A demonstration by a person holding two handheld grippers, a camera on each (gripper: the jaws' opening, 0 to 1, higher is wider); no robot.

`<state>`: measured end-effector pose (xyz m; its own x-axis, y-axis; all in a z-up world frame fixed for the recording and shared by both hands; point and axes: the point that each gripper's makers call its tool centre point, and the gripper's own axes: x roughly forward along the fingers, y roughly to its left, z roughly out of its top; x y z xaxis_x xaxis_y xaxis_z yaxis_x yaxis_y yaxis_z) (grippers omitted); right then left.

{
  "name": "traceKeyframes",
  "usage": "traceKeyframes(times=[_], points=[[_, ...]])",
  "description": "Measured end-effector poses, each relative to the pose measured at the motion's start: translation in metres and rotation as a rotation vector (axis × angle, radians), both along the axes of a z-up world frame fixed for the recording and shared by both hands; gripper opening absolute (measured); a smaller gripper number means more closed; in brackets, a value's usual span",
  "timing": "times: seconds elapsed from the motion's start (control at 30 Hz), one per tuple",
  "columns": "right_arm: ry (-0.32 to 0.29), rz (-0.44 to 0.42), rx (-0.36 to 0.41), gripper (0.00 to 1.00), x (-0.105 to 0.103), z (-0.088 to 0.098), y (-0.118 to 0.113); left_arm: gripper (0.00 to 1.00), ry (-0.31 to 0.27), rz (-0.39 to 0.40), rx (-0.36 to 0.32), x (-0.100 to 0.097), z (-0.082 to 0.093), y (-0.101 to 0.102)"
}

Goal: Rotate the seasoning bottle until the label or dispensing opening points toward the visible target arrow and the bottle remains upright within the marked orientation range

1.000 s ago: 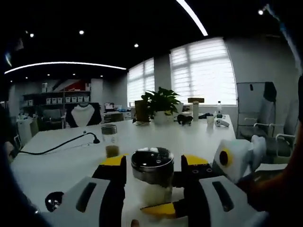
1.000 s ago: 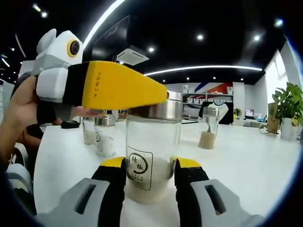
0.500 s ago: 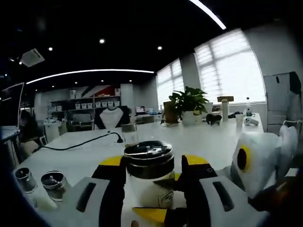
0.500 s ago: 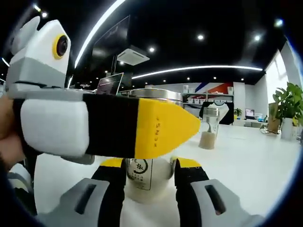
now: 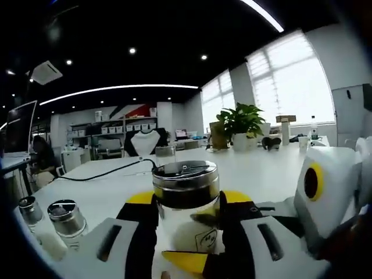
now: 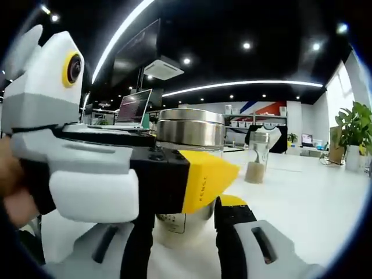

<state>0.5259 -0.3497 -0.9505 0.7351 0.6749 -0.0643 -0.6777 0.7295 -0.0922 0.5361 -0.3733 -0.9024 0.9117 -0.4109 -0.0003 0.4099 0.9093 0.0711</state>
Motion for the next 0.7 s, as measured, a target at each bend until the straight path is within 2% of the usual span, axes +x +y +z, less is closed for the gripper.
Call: traceKeyframes(times=[0.13, 0.3, 0.33, 0.7], points=[[-0.011, 0.017, 0.044, 0.38, -0.002, 0.006, -0.001, 0.44, 0.012, -0.033, -0.018, -0.001, 0.000, 0.001], [-0.007, 0.026, 0.041, 0.38, -0.003, 0.006, -0.001, 0.44, 0.010, -0.053, -0.009, 0.004, -0.002, 0.007], [-0.005, 0.027, 0.029, 0.38, -0.003, 0.004, 0.000, 0.43, 0.014, -0.057, -0.031, 0.004, 0.000, 0.013], [-0.004, 0.055, 0.023, 0.39, -0.005, 0.004, 0.005, 0.43, 0.014, -0.099, -0.021, 0.011, 0.004, 0.036]])
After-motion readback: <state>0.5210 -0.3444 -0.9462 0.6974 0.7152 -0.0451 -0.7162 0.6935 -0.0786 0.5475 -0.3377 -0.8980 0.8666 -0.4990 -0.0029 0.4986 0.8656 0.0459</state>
